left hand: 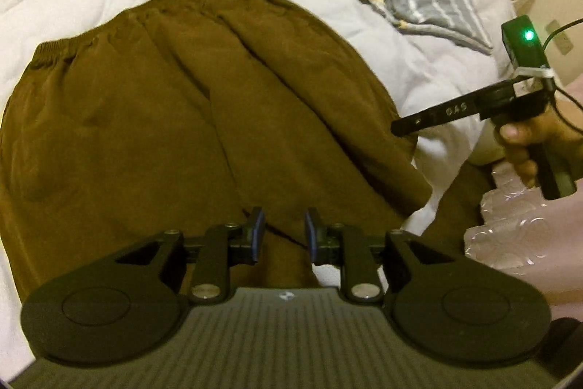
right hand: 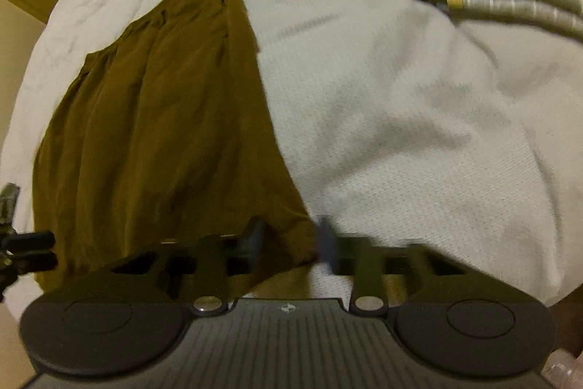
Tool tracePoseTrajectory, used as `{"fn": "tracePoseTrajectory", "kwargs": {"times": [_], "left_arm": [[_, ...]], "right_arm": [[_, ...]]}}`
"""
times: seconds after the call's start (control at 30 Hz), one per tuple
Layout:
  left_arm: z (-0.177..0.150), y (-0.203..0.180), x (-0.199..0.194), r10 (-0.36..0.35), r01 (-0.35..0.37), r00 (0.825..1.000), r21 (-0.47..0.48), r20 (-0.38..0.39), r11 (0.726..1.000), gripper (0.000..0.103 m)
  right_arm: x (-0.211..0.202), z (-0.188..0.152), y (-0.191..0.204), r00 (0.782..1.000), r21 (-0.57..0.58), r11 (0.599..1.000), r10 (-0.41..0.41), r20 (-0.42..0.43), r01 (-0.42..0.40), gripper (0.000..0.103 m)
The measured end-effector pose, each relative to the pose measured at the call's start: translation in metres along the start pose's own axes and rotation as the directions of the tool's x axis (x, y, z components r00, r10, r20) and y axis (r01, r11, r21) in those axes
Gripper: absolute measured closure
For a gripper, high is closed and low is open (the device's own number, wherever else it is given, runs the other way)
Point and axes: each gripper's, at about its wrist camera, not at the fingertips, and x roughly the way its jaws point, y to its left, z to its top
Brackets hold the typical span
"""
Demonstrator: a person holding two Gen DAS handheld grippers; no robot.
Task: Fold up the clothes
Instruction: 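Lay the shorts flat on the bed and open both tools, then grasp the shorts hem with the right tool while the left tool holds the waistband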
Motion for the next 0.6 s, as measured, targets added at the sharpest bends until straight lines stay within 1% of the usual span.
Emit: {"fn": "tracePoseTrajectory", "kwargs": {"times": [0.03,0.13,0.2,0.23,0.33,0.47,0.53,0.6], "left_arm": [[0.002,-0.002,0.0,0.005,-0.005,1.0,-0.006,-0.001,1.0,0.084],[0.007,-0.004,-0.001,0.018,-0.018,1.0,-0.019,0.001,1.0,0.084],[0.008,-0.003,0.0,0.029,-0.029,1.0,-0.025,-0.003,0.999,0.084],[0.009,-0.002,0.001,0.035,-0.035,0.999,-0.028,-0.007,0.999,0.084],[0.007,0.001,0.002,0.052,-0.053,0.999,-0.041,-0.013,0.998,0.084],[-0.001,0.006,-0.002,0.068,-0.069,0.998,-0.05,-0.015,0.996,0.084],[-0.006,0.01,-0.006,0.074,-0.075,0.997,-0.055,-0.012,0.996,0.083],[-0.007,0.014,-0.01,0.084,-0.084,0.996,-0.05,-0.001,0.995,0.083]], "right_arm": [[-0.005,0.004,-0.003,1.0,-0.002,1.0,0.0,-0.004,0.0,0.101],[-0.045,0.017,-0.011,0.991,-0.05,0.992,-0.108,0.083,0.113,0.102],[-0.07,0.026,-0.018,0.974,-0.067,0.98,-0.177,0.143,0.188,0.103],[-0.078,0.03,-0.026,0.963,-0.05,0.974,-0.209,0.17,0.22,0.103],[-0.079,0.04,-0.034,0.938,-0.046,0.955,-0.279,0.207,0.294,0.103],[-0.066,0.045,-0.017,0.911,-0.128,0.917,-0.345,0.224,0.379,0.103],[-0.062,0.045,-0.018,0.921,-0.126,0.921,-0.342,0.189,0.368,0.103],[-0.056,0.042,-0.021,0.937,-0.127,0.931,-0.326,0.125,0.341,0.103]]}}
